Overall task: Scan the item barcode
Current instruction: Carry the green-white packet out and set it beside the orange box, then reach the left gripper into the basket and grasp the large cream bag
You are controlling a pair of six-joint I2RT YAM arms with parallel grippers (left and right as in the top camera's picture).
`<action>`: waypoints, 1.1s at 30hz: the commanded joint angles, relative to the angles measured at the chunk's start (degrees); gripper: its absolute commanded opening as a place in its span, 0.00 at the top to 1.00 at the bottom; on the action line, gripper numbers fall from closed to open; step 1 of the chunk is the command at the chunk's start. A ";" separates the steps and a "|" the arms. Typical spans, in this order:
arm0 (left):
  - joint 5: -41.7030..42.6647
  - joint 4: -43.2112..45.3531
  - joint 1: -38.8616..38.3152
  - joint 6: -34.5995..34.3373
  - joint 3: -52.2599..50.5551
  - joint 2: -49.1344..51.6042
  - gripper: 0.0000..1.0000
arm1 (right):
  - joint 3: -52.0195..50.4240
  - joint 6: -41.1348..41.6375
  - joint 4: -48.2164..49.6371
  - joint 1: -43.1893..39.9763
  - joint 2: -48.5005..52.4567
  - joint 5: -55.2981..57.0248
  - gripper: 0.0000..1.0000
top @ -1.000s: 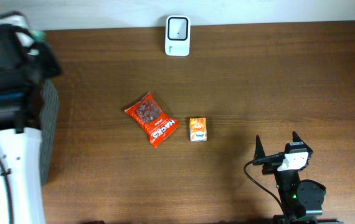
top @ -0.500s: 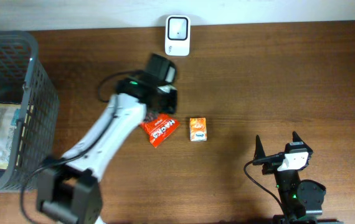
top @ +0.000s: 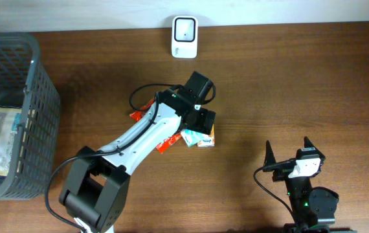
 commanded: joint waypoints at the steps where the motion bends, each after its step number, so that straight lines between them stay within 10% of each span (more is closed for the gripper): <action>1: -4.85 -2.16 3.82 2.60 8.11 -2.54 0.01 | -0.42 0.22 -0.07 0.35 -0.42 0.31 0.01; 9: -15.37 -10.19 23.23 4.39 29.03 -11.76 0.01 | -0.42 0.22 -0.07 0.35 -0.42 0.28 0.01; 20: -26.67 -14.36 56.11 -4.37 20.11 -13.09 0.01 | -0.42 0.22 -0.07 0.35 -0.42 0.28 0.01; 33: -20.39 6.88 63.73 19.54 3.56 -0.42 0.06 | -0.42 0.22 -0.07 0.35 -0.42 0.28 0.02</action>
